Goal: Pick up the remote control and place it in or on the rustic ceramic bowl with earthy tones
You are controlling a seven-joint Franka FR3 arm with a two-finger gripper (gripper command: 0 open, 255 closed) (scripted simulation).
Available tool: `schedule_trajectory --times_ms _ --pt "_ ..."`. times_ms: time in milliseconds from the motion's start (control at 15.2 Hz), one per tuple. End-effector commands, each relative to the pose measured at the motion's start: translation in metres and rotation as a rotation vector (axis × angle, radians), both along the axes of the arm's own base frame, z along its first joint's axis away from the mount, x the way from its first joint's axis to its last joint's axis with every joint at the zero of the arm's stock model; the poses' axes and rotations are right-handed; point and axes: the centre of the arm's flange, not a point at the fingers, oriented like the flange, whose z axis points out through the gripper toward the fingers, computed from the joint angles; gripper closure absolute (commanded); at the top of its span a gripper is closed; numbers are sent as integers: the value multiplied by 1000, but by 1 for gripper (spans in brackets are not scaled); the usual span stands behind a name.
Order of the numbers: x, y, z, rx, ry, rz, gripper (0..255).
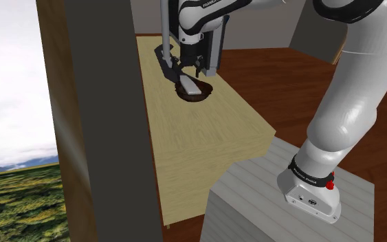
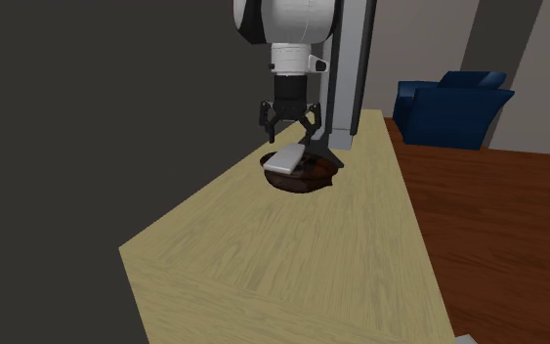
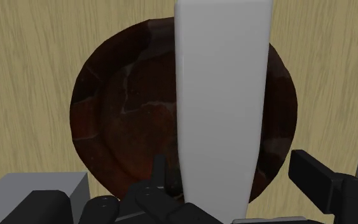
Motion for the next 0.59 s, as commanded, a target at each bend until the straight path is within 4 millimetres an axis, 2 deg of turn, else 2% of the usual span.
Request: schedule_trajectory --times_ms 0,264,528 --pt "-5 -12 -6 -2 5 -20 0" --pt "-5 -11 44 -2 5 -20 0" --pt "-5 -11 44 -2 5 -20 0"
